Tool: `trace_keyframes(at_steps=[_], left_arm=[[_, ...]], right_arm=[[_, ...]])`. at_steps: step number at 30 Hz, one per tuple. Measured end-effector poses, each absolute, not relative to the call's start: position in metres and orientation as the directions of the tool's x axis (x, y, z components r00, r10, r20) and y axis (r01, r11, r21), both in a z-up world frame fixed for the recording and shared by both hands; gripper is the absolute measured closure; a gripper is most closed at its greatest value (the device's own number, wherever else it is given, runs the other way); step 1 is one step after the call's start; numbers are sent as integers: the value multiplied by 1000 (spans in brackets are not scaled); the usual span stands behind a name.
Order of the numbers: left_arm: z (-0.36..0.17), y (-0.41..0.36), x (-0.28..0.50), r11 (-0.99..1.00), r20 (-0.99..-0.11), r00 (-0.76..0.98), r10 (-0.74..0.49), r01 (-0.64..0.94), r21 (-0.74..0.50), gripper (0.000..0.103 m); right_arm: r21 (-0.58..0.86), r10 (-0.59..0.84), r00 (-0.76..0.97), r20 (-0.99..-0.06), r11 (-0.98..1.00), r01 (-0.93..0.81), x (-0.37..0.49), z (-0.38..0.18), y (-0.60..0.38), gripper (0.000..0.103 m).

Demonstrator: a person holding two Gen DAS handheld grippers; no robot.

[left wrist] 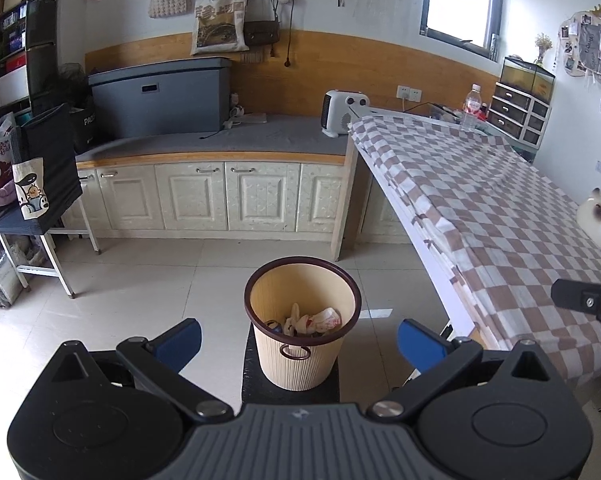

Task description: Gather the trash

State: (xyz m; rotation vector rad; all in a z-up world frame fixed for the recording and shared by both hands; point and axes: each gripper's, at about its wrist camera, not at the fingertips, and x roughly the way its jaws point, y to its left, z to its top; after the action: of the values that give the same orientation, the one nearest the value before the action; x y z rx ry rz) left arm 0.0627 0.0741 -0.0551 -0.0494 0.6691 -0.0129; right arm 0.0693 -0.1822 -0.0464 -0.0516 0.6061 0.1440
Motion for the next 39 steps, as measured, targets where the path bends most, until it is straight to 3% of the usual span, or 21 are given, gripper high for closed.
trace_keyframes(at_steps=[11,23,39], left_arm=[[-46,63,41,999,-585,809,-50,32,-42,0],[-44,59,27,1000,-554,832,-28,25,-14,0],[-44,65,23,999,-552,833,-32,20,-28,0]], right_arm=[[-7,94,823,-560,993,-118,46,-52,-186,0],[-31,64,871,-487,995,-90,21,-52,-186,0],[-16,55,865,-499,997,-72,21,-56,-188,0]])
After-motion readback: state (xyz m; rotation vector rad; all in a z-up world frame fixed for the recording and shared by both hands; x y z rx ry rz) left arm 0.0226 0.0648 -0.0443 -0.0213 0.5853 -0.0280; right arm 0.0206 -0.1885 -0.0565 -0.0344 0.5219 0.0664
